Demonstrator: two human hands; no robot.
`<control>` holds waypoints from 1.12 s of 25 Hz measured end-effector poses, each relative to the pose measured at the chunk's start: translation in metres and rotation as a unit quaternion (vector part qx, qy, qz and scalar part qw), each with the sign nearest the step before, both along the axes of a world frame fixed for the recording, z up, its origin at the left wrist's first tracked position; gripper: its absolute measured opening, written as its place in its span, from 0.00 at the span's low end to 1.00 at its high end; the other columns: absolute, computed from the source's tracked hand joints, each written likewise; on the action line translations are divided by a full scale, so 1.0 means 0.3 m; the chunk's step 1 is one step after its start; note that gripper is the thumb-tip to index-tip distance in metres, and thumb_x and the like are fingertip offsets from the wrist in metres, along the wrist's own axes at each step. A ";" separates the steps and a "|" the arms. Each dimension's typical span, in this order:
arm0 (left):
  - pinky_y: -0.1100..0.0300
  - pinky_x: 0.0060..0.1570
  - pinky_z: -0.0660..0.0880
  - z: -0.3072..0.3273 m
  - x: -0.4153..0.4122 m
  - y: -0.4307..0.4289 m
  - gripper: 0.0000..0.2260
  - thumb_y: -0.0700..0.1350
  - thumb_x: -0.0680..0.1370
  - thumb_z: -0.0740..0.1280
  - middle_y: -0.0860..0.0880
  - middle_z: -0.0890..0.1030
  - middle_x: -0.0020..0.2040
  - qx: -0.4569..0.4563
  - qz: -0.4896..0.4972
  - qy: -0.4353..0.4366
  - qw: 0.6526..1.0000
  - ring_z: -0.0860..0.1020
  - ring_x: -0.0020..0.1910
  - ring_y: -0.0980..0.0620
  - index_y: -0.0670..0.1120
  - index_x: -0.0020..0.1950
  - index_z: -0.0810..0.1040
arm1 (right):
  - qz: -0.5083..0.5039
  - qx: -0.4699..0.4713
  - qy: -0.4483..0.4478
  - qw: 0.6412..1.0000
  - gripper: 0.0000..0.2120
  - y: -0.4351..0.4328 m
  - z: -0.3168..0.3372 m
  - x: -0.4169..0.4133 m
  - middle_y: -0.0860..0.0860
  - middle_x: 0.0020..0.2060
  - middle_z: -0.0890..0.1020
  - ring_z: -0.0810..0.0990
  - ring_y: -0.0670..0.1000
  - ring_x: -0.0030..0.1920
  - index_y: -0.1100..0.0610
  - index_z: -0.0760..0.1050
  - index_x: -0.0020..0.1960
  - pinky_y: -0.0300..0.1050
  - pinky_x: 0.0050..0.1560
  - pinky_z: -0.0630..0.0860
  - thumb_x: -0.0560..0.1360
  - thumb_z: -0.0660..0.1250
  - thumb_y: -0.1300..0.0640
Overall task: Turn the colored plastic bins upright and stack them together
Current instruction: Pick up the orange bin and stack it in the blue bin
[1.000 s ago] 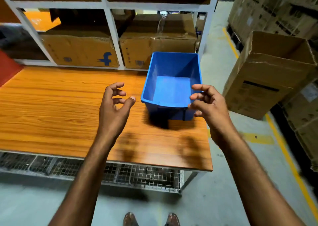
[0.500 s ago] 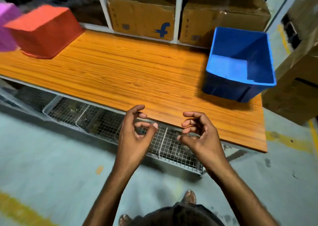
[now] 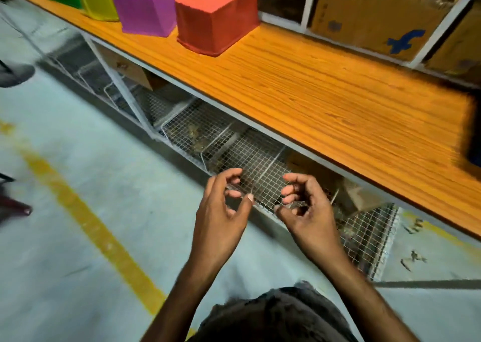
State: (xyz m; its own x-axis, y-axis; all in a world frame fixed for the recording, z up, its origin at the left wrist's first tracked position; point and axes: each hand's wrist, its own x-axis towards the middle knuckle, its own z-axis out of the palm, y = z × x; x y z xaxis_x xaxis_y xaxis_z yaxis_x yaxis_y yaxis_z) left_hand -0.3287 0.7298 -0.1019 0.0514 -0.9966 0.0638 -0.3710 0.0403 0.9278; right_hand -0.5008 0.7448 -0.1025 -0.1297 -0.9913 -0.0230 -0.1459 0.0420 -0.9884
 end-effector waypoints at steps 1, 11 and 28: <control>0.63 0.39 0.80 0.003 0.051 -0.019 0.20 0.43 0.78 0.71 0.58 0.75 0.58 -0.003 0.014 -0.003 1.000 0.80 0.52 0.60 0.61 0.65 0.74 | 0.013 -0.002 0.002 1.000 0.26 -0.034 0.002 0.052 0.51 0.48 0.78 0.76 0.46 0.45 0.46 0.75 0.60 0.38 0.39 0.75 0.72 0.70 0.73; 0.70 0.37 0.74 0.110 0.398 -0.558 0.20 0.43 0.76 0.72 0.58 0.79 0.56 -0.060 0.102 -0.013 0.993 0.80 0.50 0.60 0.63 0.62 0.74 | 0.060 -0.051 0.005 0.997 0.23 -0.610 0.072 0.410 0.48 0.51 0.78 0.78 0.43 0.45 0.46 0.75 0.62 0.38 0.42 0.77 0.74 0.69 0.69; 0.64 0.45 0.75 0.088 0.682 -1.790 0.19 0.42 0.76 0.73 0.58 0.81 0.56 -0.011 0.005 0.004 1.000 0.81 0.51 0.60 0.56 0.64 0.75 | -0.095 -0.072 0.055 0.991 0.22 -1.777 0.031 0.605 0.43 0.53 0.83 0.82 0.44 0.53 0.48 0.75 0.60 0.36 0.44 0.77 0.71 0.74 0.66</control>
State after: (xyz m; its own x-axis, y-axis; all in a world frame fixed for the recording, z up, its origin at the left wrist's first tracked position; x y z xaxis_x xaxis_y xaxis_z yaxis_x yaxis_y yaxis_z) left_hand -0.1240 0.1928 -0.0756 0.0614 -0.9945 0.0848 -0.3634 0.0568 0.9299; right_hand -0.3192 0.2116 -0.0931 -0.3083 -0.9405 0.1427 -0.2567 -0.0621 -0.9645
